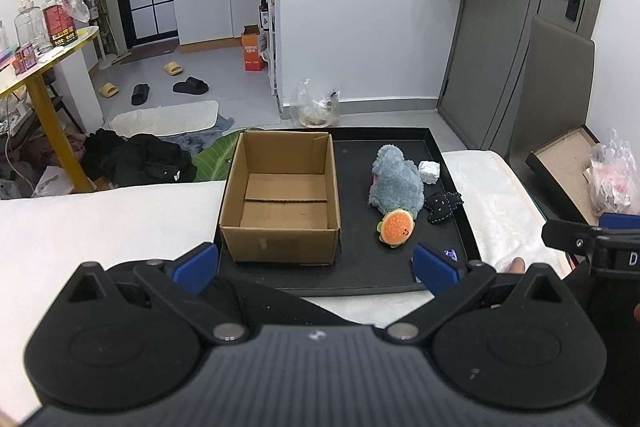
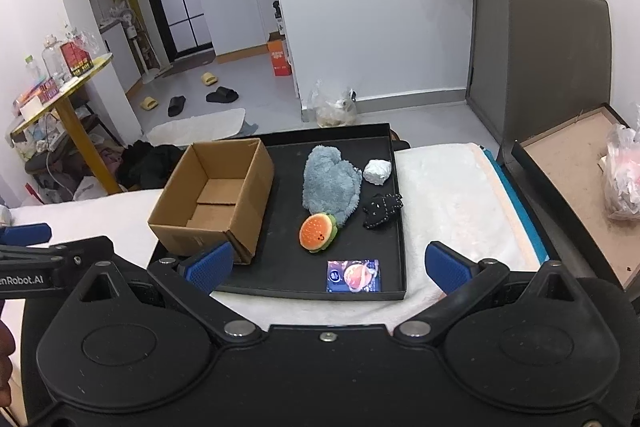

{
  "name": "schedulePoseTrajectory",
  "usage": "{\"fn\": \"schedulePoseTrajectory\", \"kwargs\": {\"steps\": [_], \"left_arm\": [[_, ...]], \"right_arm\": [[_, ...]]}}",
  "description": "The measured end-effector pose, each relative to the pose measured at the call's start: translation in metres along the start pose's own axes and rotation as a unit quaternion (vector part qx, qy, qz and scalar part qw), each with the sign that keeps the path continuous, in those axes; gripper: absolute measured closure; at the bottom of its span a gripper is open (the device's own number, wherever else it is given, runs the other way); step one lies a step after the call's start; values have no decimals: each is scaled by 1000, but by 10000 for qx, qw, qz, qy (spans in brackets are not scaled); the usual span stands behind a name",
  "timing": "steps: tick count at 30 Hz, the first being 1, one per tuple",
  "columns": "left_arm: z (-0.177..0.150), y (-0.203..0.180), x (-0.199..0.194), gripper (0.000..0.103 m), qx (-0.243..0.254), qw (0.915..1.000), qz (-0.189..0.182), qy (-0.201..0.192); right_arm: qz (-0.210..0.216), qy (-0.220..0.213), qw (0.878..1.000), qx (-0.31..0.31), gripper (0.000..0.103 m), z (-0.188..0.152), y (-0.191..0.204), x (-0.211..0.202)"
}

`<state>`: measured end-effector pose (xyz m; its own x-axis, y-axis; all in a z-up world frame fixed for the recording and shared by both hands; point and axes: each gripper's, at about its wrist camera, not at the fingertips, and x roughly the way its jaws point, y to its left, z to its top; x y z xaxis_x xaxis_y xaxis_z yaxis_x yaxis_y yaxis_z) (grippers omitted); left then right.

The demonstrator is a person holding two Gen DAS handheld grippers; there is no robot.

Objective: Organize soft objects

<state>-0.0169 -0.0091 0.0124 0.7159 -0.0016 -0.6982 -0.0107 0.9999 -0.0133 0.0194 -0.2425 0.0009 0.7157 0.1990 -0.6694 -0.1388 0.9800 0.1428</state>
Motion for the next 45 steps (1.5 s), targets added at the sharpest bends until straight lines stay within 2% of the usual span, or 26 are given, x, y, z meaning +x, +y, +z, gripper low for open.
{"fn": "schedulePoseTrajectory", "kwargs": {"steps": [4, 45], "left_arm": [[0, 0, 0, 0, 17, 10000, 81, -25], [-1, 1, -1, 0, -111, 9998, 32, -133]], "right_arm": [[-18, -17, 10000, -10, 0, -1, 1, -1], [-29, -91, 10000, -11, 0, -5, 5, 2]]}}
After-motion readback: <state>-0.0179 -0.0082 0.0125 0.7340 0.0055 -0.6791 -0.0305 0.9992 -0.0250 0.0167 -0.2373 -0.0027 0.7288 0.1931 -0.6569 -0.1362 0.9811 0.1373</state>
